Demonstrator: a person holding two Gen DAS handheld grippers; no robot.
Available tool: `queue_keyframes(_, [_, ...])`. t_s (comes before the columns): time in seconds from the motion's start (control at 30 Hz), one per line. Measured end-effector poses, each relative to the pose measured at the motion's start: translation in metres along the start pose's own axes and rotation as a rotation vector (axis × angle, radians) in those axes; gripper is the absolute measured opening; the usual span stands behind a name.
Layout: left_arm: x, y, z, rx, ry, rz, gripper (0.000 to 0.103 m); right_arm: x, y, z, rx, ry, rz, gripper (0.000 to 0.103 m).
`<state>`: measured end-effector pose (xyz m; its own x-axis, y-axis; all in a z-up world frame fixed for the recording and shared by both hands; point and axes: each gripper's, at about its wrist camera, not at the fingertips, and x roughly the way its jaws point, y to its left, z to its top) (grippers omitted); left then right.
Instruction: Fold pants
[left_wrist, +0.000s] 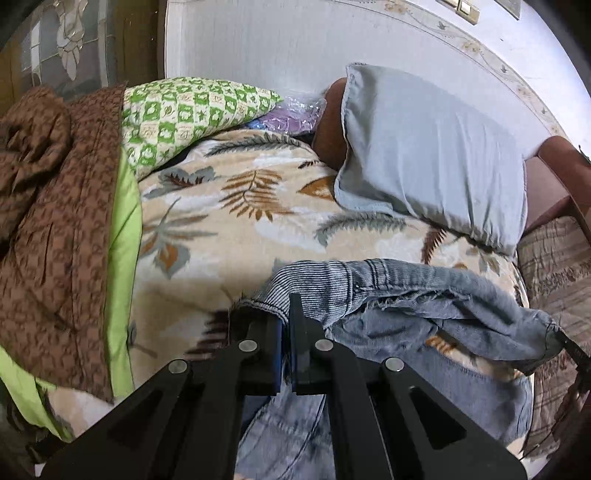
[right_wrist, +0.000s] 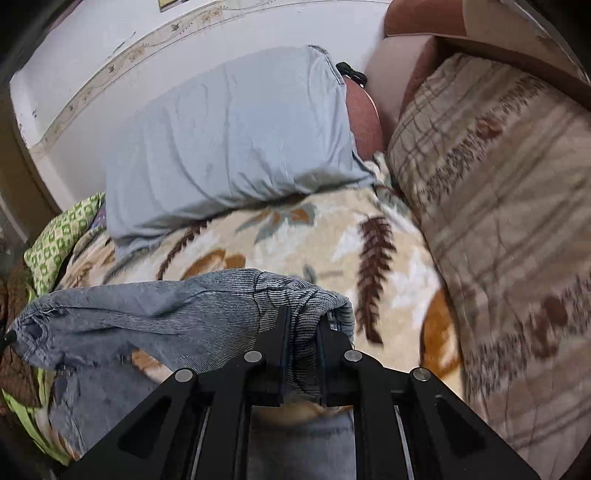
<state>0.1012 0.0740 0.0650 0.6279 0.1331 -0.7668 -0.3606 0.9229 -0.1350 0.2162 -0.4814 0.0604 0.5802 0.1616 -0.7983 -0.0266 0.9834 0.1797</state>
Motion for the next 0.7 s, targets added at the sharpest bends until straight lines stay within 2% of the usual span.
queue_keyframes(0.2, [-0.018,0.012,-0.04,-0.007,0.012,-0.013,0.001,-0.027,-0.008,-0.056,0.009,-0.002,0.013,0.012])
queue_keyframes(0.4, [-0.021,0.031,-0.079,-0.05,0.072,-0.036,0.002,-0.059,-0.022,-0.108,0.06,-0.033,0.026,0.012])
queue_keyframes(0.7, [-0.007,0.046,-0.115,-0.076,0.162,-0.025,0.002,-0.066,-0.057,-0.165,0.214,-0.024,0.021,0.012])
